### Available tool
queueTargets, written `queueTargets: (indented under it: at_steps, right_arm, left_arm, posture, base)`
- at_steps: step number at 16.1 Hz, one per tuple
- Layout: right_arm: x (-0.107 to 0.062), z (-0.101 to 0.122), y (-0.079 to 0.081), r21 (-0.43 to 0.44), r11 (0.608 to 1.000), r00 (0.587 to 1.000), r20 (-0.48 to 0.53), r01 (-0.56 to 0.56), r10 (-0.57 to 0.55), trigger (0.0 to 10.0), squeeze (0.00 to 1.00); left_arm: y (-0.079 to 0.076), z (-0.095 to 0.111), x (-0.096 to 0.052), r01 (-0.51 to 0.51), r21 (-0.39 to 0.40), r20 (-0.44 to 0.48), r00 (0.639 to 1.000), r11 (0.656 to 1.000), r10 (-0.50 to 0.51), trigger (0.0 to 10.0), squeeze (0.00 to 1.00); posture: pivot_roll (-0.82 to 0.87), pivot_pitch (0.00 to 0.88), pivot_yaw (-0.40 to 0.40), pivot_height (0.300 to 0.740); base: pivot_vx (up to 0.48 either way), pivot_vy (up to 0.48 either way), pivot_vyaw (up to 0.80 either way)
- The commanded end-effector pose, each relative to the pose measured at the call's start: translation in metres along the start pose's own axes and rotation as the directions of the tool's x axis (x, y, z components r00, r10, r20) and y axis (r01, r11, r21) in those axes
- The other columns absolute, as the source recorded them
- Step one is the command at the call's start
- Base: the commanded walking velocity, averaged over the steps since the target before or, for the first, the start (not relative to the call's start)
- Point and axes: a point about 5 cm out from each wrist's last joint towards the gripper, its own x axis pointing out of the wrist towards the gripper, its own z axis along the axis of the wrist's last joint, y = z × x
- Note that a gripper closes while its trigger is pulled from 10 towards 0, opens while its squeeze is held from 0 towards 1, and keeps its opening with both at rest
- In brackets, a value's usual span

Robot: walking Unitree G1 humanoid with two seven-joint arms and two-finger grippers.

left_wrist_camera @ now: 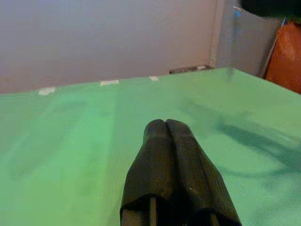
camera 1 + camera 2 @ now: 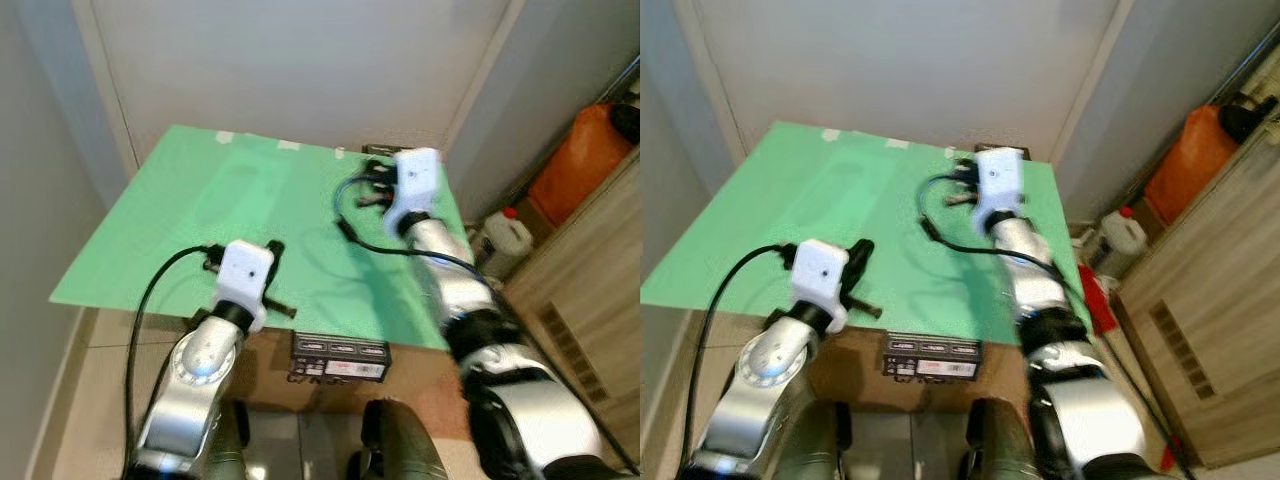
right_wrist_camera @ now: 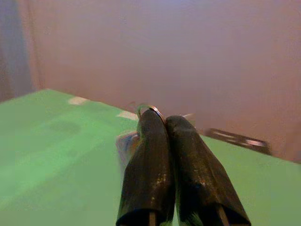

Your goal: Hang keys on a hook

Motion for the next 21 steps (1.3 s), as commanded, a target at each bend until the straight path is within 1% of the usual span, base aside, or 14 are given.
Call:
queueTargets:
  at_steps: [1,2,3,4,7,8,9,10,11,12,15,17,19,21]
  right_arm:
    - [-0.007,-0.005,-0.017,-0.034,0.998,0.998,-0.009,0.057,-0.057,0.0,0.00]
    - [-0.013,-0.012,-0.024,-0.043,0.996,0.996,-0.029,0.082,-0.083,0.0,0.00]
    - [-0.029,-0.031,-0.035,-0.050,0.989,0.987,-0.080,0.136,-0.140,0.0,0.00]
    - [-0.034,-0.036,-0.036,-0.049,0.988,0.984,-0.093,0.148,-0.152,0.0,0.00]
    - [-0.062,-0.051,-0.041,-0.081,0.975,0.974,-0.075,0.207,-0.213,0.0,0.00]
    - [-0.071,-0.054,-0.041,-0.090,0.970,0.971,-0.062,0.225,-0.231,0.0,0.00]
    - [-0.088,-0.059,-0.044,-0.117,0.956,0.961,-0.034,0.270,-0.275,0.0,0.00]
    - [-0.094,-0.063,-0.044,-0.115,0.952,0.956,-0.033,0.285,-0.290,0.0,0.00]
    - [-0.101,-0.067,-0.043,-0.117,0.950,0.956,-0.031,0.288,-0.293,0.0,0.00]
    - [-0.102,-0.067,-0.039,-0.138,0.955,0.963,-0.020,0.264,-0.269,0.0,0.00]
    - [-0.099,-0.062,-0.032,-0.105,0.961,0.966,-0.014,0.254,-0.257,0.0,0.00]
    - [-0.098,-0.060,-0.029,-0.100,0.961,0.966,-0.010,0.256,-0.259,0.0,0.00]
    - [-0.095,-0.059,-0.027,-0.085,0.960,0.964,-0.008,0.265,-0.267,0.0,0.00]
    - [-0.093,-0.059,-0.028,-0.078,0.961,0.964,-0.012,0.265,-0.267,0.0,0.00]
  left_arm:
    - [0.001,0.001,0.002,-0.016,-0.015,0.011,1.000,1.000,0.016,10.0,0.00]
    - [0.005,0.001,0.002,-0.039,-0.029,0.016,0.999,0.999,0.040,10.0,0.00]
    - [0.019,-0.001,-0.001,-0.141,-0.080,0.024,0.989,0.987,0.143,10.0,0.00]
    - [0.023,-0.001,-0.002,-0.171,-0.093,0.027,0.984,0.981,0.174,10.0,0.00]
    - [0.033,0.006,-0.003,-0.240,-0.112,0.076,0.965,0.964,0.249,10.0,0.00]
    - [0.035,0.009,-0.003,-0.254,-0.096,0.099,0.960,0.962,0.263,10.0,0.00]
    - [0.037,0.014,-0.009,-0.273,-0.026,0.163,0.948,0.962,0.274,10.0,0.00]
    - [0.037,0.018,-0.011,-0.279,0.031,0.200,0.942,0.960,0.268,10.0,0.00]
    - [0.037,0.019,-0.015,-0.301,0.092,0.236,0.933,0.949,0.273,10.0,0.00]
    - [0.036,0.015,-0.012,-0.307,0.104,0.226,0.934,0.946,0.278,10.0,0.00]
    - [0.031,0.009,-0.002,-0.257,0.069,0.189,0.952,0.964,0.240,10.0,0.00]
    - [0.027,0.007,0.000,-0.231,0.055,0.179,0.959,0.971,0.218,10.0,0.00]
    - [0.019,0.006,0.004,-0.183,0.050,0.169,0.970,0.982,0.172,10.0,0.00]
    - [0.016,0.005,0.005,-0.167,0.035,0.167,0.973,0.985,0.159,10.0,0.00]
  posture:
    - [0.13,0.000,-0.090,0.618]
    - [0.13,0.000,-0.090,0.618]
    - [0.12,0.000,-0.088,0.618]
    - [0.12,0.000,-0.088,0.618]
    - [0.08,0.000,-0.069,0.618]
    - [0.07,0.000,-0.061,0.618]
    - [0.05,0.000,-0.044,0.618]
    - [0.04,0.000,-0.035,0.618]
    - [0.03,0.000,-0.024,0.618]
    - [0.03,0.000,-0.016,0.618]
    - [0.00,0.000,0.005,0.618]
    - [0.00,0.000,0.011,0.628]
    - [0.00,0.000,0.016,0.648]
    - [0.00,0.000,0.014,0.663]
  base:
    - [0.000,0.000,0.00]
    - [0.000,0.000,0.00]
    - [0.000,0.000,0.00]
    - [0.000,0.000,0.00]
    - [0.000,0.000,0.00]
    - [0.000,0.000,0.00]
    - [0.000,0.000,0.00]
    - [0.000,0.000,0.00]
    - [0.000,0.000,0.00]
    - [0.000,0.000,0.00]
    - [0.000,0.000,0.00]
    - [0.000,0.000,0.00]
    - [0.000,0.000,0.00]
    - [0.000,0.000,0.00]
